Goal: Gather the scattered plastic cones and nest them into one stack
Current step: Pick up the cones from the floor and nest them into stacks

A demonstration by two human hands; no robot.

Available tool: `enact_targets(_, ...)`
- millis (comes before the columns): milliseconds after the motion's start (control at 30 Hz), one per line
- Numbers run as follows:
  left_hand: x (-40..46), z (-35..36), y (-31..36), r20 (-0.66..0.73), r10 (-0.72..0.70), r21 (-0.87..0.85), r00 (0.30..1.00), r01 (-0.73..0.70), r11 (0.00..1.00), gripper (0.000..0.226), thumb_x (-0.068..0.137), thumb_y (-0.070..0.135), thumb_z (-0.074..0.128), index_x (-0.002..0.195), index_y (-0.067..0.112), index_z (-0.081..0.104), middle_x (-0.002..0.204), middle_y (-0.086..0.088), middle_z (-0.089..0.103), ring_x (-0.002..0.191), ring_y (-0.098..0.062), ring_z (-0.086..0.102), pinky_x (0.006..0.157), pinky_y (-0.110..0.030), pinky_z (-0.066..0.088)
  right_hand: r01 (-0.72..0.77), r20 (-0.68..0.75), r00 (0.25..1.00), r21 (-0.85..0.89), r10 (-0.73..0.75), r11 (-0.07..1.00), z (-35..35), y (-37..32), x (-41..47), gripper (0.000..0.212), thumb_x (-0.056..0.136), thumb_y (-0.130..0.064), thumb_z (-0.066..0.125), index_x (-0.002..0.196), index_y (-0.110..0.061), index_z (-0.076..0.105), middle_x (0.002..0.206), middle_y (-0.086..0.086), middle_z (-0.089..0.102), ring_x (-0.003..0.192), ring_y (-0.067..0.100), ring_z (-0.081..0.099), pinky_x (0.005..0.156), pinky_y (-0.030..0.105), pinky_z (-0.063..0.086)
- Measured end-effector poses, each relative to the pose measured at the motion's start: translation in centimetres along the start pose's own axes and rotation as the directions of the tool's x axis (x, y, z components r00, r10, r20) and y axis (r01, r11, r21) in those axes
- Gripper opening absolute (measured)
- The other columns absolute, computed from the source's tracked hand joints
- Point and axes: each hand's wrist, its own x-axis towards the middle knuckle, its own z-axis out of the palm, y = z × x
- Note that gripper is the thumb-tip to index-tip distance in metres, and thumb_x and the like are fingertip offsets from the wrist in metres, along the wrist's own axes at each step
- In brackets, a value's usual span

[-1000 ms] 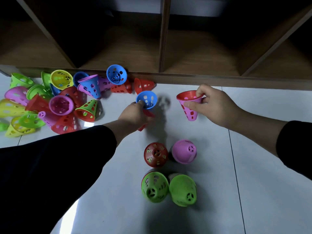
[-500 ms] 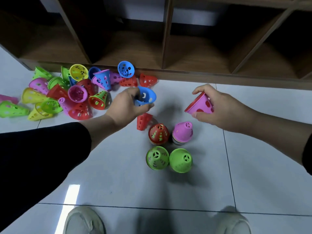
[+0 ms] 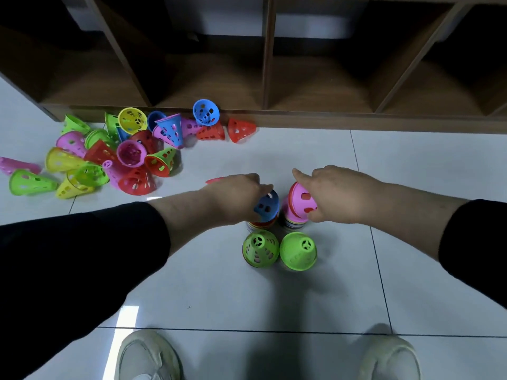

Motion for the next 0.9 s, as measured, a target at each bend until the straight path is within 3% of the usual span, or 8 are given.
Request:
enact_targets(167, 0.4, 1.6, -0.5, -0.081, -0.060, -0.177, 0.995, 0.044, 0.983, 0.078, 0.083, 0.049, 0.071, 0.149, 0.025, 0.038, 0.132, -0.002, 0.053, 0.111, -0.023, 0.059, 0.089, -0.033, 0.048, 0.033, -0.032, 0.999, 0.056, -0.031, 0.998, 0.9, -0.4, 1.6, 0.084, 0.085, -0.053, 0.065, 0.151, -0.017, 0.025, 0.115, 0.008, 0.053, 0.108, 0.028, 0.052, 0.086, 0.036, 0.045)
enact_targets(300, -1.3, 2.6, -3.1, -0.311, -0.152, -0.331, 0.938, 0.043, 0.943, 0.054, 0.091, 0.058, 0.056, 0.133, 0.025, 0.055, 0.122, 0.003, 0.061, 0.085, -0.012, 0.057, 0.075, -0.024, 0.043, 0.118, -0.186, 0.979, 0.191, -0.082, 0.974, 1.4, 0.6, 1.8, 0.078, 0.085, -0.069, 0.049, 0.145, -0.022, 0.042, 0.126, 0.001, 0.056, 0.114, 0.024, 0.051, 0.098, 0.037, 0.044)
enact_targets(367, -1.9, 3.7, -5.3, -0.361, -0.282, -0.346, 0.889, 0.153, 0.926, 0.045, 0.094, 0.053, 0.054, 0.130, 0.025, 0.055, 0.120, 0.002, 0.061, 0.089, -0.016, 0.060, 0.076, -0.029, 0.048, 0.144, -0.284, 0.956, 0.247, -0.071, 0.958, 0.6, 1.6, 2.8, 0.065, 0.089, -0.064, 0.047, 0.139, -0.022, 0.052, 0.129, -0.002, 0.058, 0.117, 0.021, 0.052, 0.099, 0.033, 0.041)
enact_targets(433, -2.0, 5.1, -7.3, -0.320, -0.492, -0.385, 0.810, 0.364, 0.848, 0.049, 0.094, 0.051, 0.055, 0.135, 0.026, 0.046, 0.125, -0.002, 0.059, 0.101, -0.023, 0.062, 0.079, -0.037, 0.053, 0.121, -0.281, 0.959, 0.285, -0.037, 0.951, 0.0, 2.7, 4.6, 0.054, 0.092, -0.056, 0.052, 0.135, -0.023, 0.054, 0.130, -0.004, 0.057, 0.118, 0.018, 0.052, 0.098, 0.030, 0.039)
enact_targets(567, -1.1, 8.2, -10.7, 0.018, -0.815, -0.437, 0.579, 0.738, 0.514, 0.066, 0.090, 0.063, 0.053, 0.140, 0.024, 0.033, 0.114, -0.009, 0.065, 0.095, -0.032, 0.064, 0.080, -0.043, 0.055, 0.068, -0.234, 0.972, 0.343, 0.015, 0.937, -0.2, 3.2, 10.4, 0.044, 0.094, -0.042, 0.058, 0.135, -0.028, 0.048, 0.113, -0.006, 0.053, 0.098, 0.014, 0.052, 0.083, 0.028, 0.040)
enact_targets(767, -0.4, 11.8, -12.2, 0.114, -0.797, -0.420, 0.593, 0.756, 0.503, 0.057, 0.085, 0.070, 0.051, 0.122, 0.026, 0.046, 0.102, -0.002, 0.067, 0.084, -0.026, 0.063, 0.075, -0.040, 0.057, 0.059, -0.178, 0.984, 0.332, 0.002, 0.941, -0.3, 1.8, 20.4, 0.050, 0.097, -0.027, 0.055, 0.142, -0.033, 0.034, 0.132, 0.005, 0.047, 0.118, 0.030, 0.051, 0.092, 0.040, 0.048)
enact_targets(867, -1.2, 11.8, -12.2, 0.140, -0.798, -0.511, 0.586, 0.733, 0.449, 0.075, 0.079, 0.084, 0.039, 0.126, 0.027, 0.045, 0.104, 0.001, 0.066, 0.086, -0.023, 0.065, 0.075, -0.041, 0.057, 0.064, -0.136, 0.990, 0.293, -0.025, 0.954, 0.5, 0.8, 24.5, 0.060, 0.094, -0.014, 0.054, 0.143, -0.038, 0.028, 0.133, 0.006, 0.044, 0.117, 0.033, 0.049, 0.092, 0.045, 0.050)
enact_targets(900, -2.1, 11.4, -12.2, 0.130, -0.763, -0.506, 0.633, 0.704, 0.498, 0.079, 0.077, 0.088, 0.035, 0.130, 0.029, 0.043, 0.110, 0.002, 0.064, 0.092, -0.022, 0.065, 0.077, -0.040, 0.056, 0.066, -0.120, 0.992, 0.263, -0.036, 0.963, 0.8, 0.5, 25.5, 0.063, 0.093, -0.010, 0.053, 0.142, -0.039, 0.026, 0.135, 0.006, 0.043, 0.118, 0.033, 0.049, 0.093, 0.046, 0.050)
